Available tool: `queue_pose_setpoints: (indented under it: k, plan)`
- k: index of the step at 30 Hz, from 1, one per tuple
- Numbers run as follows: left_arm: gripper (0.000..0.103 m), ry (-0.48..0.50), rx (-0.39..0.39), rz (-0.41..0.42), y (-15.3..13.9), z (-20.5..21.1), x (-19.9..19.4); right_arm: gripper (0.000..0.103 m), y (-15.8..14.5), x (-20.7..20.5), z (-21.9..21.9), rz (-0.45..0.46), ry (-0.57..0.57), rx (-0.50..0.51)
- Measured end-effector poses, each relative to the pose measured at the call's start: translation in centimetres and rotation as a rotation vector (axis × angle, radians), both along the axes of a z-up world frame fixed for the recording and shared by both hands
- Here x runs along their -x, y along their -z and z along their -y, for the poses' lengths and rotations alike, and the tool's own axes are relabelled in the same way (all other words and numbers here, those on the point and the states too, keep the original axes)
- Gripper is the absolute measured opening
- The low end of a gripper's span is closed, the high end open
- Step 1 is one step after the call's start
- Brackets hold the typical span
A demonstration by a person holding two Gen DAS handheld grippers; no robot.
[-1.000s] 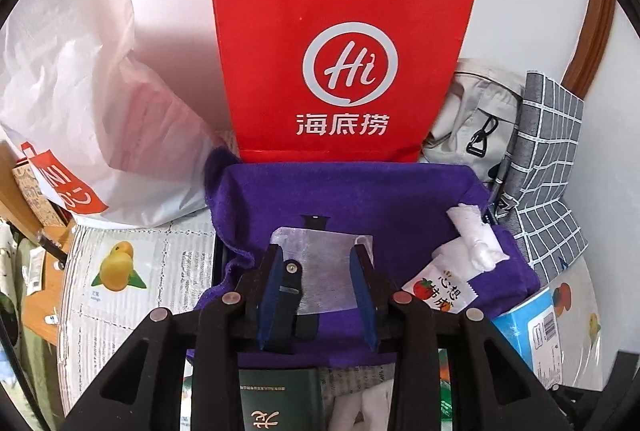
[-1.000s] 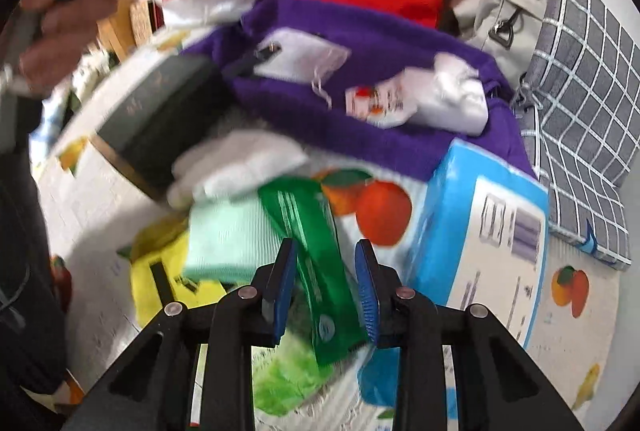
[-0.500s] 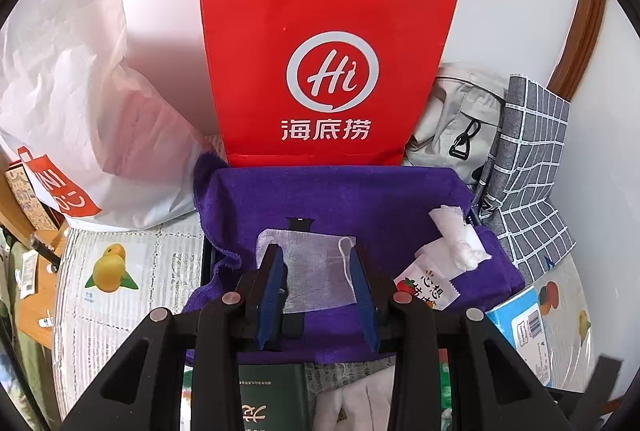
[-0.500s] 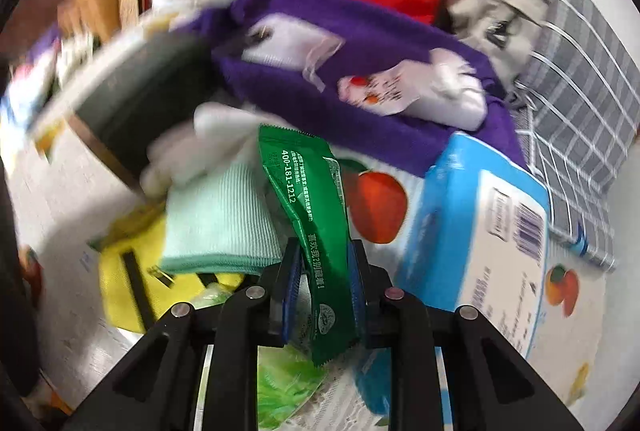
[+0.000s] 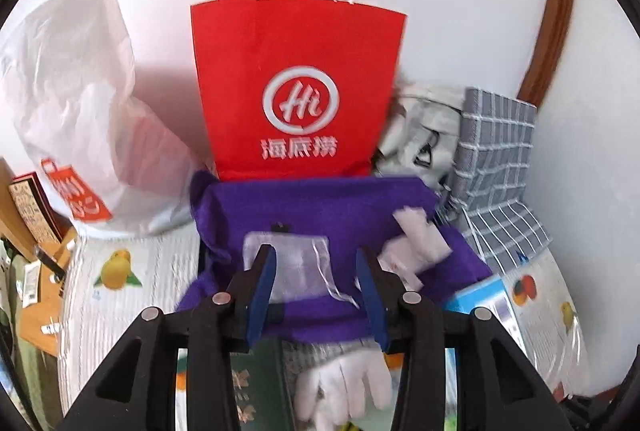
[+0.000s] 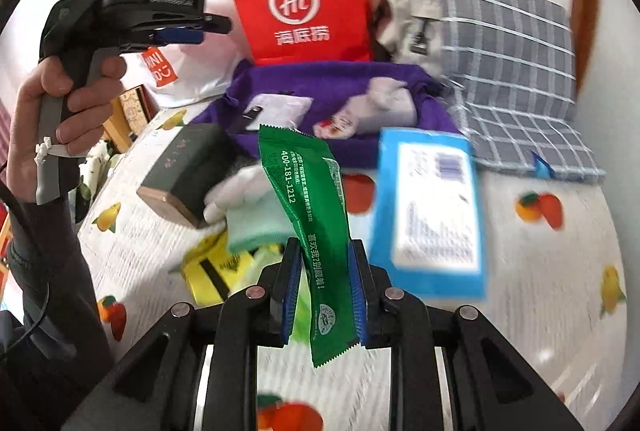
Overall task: Organize soft objects
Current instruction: 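Set the green sachet down and open the right gripper while the left gripper moves to the yellow pouch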
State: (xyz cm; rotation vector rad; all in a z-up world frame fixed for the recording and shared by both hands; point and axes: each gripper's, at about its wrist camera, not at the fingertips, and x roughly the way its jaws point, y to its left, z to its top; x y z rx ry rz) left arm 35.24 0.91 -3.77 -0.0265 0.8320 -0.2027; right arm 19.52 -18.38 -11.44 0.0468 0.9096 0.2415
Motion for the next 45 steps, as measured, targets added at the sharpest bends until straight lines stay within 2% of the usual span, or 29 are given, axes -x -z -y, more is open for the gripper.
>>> queue_pose_setpoints:
  k: [5, 10, 15, 21, 24, 26, 30, 34, 38, 42, 45]
  plan:
    - [0.04, 0.021, -0.013, -0.054, 2.2, 0.5, 3.6, 0.023, -0.2, 2.8, 2.0, -0.009, 0.046, -0.003]
    - [0.04, 0.04, -0.037, -0.121, 5.0, 0.2, 7.8, 0.023, 0.2, 5.4, 2.4, 0.019, 0.066, 0.107]
    - [0.048, 0.049, -0.05, -0.155, 7.4, -0.7, 12.0, 0.023, 3.4, 6.6, 3.4, -0.05, 0.091, 0.148]
    - [0.049, 0.088, 0.003, -0.216, 10.4, -0.5, 13.9, 0.027, 6.8, 6.6, 3.4, -0.08, 0.081, 0.098]
    - [0.054, 0.137, 0.018, -0.247, 11.6, 0.7, 14.0, 0.043, 7.6, 6.5, 3.1, -0.075, 0.06, 0.07]
    - [0.059, 0.168, 0.016, -0.252, 12.3, 1.4, 14.0, 0.061, 7.6, 6.9, 3.3, -0.058, 0.066, 0.057]
    - [0.068, 0.193, -0.031, -0.258, 14.0, 2.5, 13.8, 0.079, 7.0, 7.6, 4.1, 0.003, 0.092, 0.055]
    - [0.076, 0.182, -0.032, -0.241, 14.7, 3.1, 13.6, 0.081, 7.7, 6.9, 4.3, -0.003, 0.105, 0.08]
    - [0.078, 0.234, -0.104, -0.22, 15.1, 4.8, 14.1, 0.081, 9.1, 6.1, 4.1, -0.039, 0.117, 0.075]
    - [0.081, 0.226, -0.104, -0.225, 15.4, 5.3, 13.8, 0.081, 9.6, 6.3, 3.4, -0.013, 0.12, 0.118]
    - [0.084, 0.226, -0.166, -0.198, 16.1, 6.3, 13.8, 0.081, 9.7, 6.3, 3.4, 0.007, 0.135, 0.12]
